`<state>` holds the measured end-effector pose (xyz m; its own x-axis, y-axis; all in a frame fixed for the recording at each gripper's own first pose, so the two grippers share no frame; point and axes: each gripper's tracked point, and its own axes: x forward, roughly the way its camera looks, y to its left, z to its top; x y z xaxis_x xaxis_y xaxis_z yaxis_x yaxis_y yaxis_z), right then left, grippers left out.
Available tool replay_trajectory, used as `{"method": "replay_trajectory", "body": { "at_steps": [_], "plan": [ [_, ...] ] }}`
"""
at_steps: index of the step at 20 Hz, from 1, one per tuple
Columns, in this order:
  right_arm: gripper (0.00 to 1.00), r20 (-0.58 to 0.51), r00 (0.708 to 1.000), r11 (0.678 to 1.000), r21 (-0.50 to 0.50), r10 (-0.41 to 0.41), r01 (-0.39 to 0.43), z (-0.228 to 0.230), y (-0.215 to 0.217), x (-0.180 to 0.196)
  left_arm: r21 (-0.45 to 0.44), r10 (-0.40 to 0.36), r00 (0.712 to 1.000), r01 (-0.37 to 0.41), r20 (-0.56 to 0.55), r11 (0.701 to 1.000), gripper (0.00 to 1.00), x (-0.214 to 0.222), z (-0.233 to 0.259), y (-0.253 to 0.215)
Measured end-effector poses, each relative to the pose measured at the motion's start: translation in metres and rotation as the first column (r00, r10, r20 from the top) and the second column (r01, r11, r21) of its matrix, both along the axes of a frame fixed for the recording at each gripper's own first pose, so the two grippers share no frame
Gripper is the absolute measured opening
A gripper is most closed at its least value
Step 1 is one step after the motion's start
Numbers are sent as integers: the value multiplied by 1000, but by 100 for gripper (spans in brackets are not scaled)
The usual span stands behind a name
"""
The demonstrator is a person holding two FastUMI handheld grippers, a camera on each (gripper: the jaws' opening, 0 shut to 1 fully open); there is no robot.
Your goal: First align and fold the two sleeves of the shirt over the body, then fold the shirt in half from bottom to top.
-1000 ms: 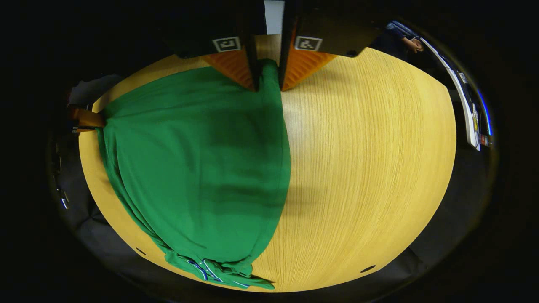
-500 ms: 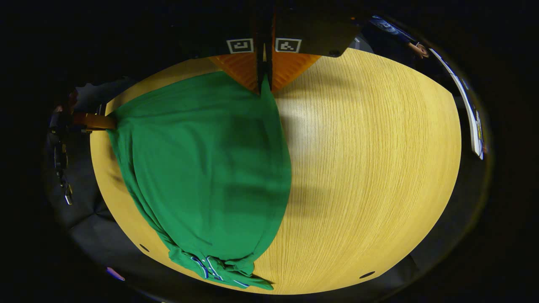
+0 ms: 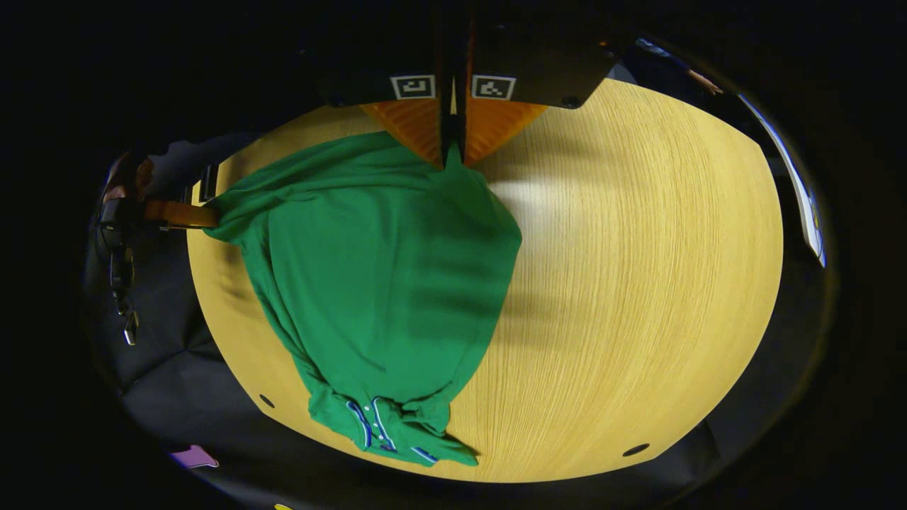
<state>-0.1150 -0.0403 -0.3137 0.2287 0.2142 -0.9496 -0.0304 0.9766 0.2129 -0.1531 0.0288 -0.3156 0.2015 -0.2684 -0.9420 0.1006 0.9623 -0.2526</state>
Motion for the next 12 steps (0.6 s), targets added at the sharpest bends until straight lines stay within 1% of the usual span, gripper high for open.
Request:
{"method": "replay_trajectory", "body": {
  "at_steps": [3,7,9,12],
  "plan": [
    [0,77,997,1000,-12,0,1,15,-2,28,1,2,995,-2,96,1000,6,31,12,1],
    [0,161,987,1000,-17,-4,7,35,-1,67,-21,12,981,-8,193,1000,6,70,31,-4],
    [0,196,981,1000,-25,2,3,44,1,87,-37,32,970,-24,239,999,6,93,41,-7],
    [0,255,967,1000,-15,-11,15,63,7,123,-47,52,952,-40,303,998,6,131,55,-8]
  ]
}}
